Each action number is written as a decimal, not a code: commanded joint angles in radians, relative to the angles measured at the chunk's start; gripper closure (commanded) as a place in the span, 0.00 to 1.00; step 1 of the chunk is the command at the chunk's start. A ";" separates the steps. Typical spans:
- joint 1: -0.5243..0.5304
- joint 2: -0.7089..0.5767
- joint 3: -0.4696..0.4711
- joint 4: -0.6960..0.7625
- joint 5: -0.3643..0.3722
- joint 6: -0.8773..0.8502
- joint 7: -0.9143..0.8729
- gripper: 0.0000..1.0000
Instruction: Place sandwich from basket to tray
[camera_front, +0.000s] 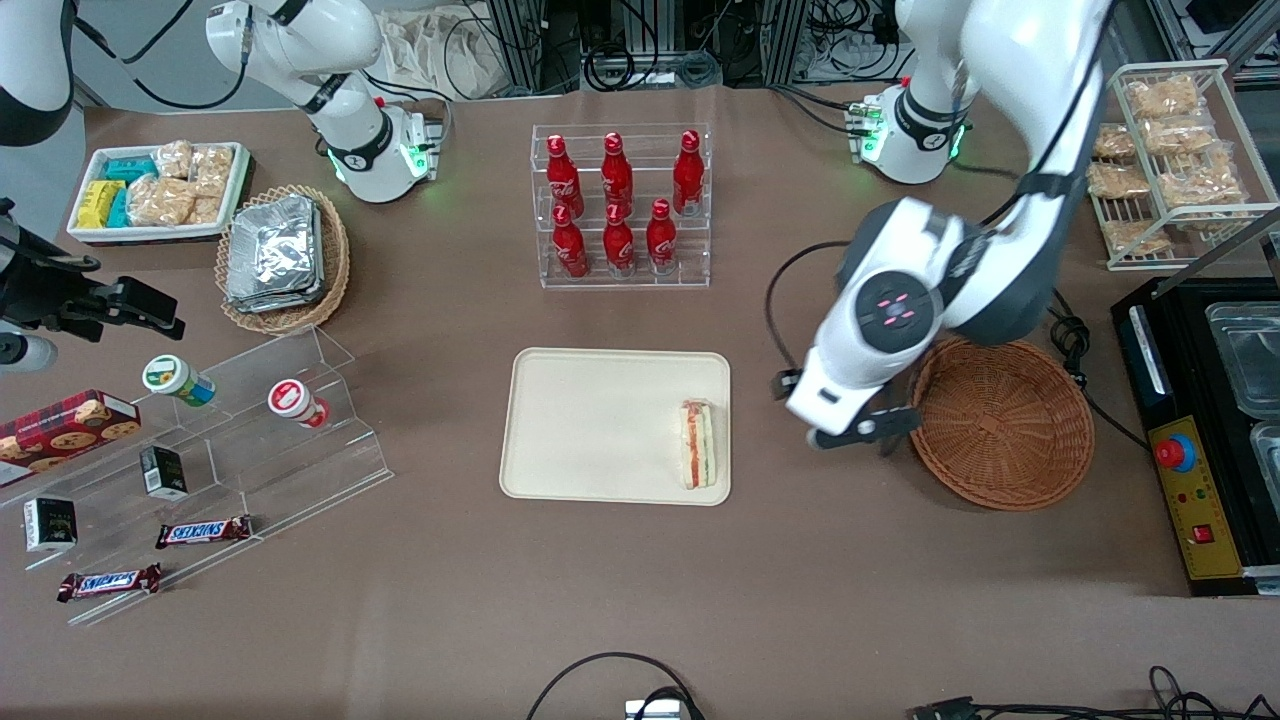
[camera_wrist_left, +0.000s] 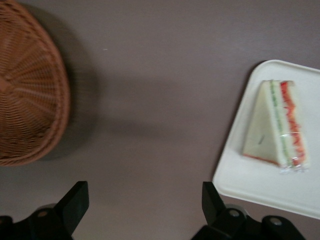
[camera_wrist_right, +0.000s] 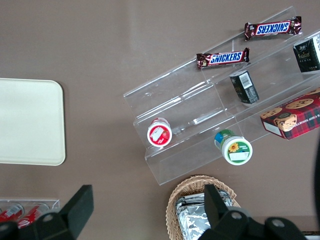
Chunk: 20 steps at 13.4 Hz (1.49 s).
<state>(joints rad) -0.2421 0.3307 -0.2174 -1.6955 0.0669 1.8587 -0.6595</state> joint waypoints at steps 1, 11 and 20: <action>0.073 -0.178 -0.007 -0.164 -0.002 0.022 0.085 0.00; 0.371 -0.209 -0.007 0.060 -0.013 -0.243 0.214 0.00; 0.448 -0.154 -0.008 0.160 -0.010 -0.253 0.439 0.00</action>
<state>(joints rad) 0.1954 0.1287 -0.2108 -1.6250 0.0626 1.6326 -0.2331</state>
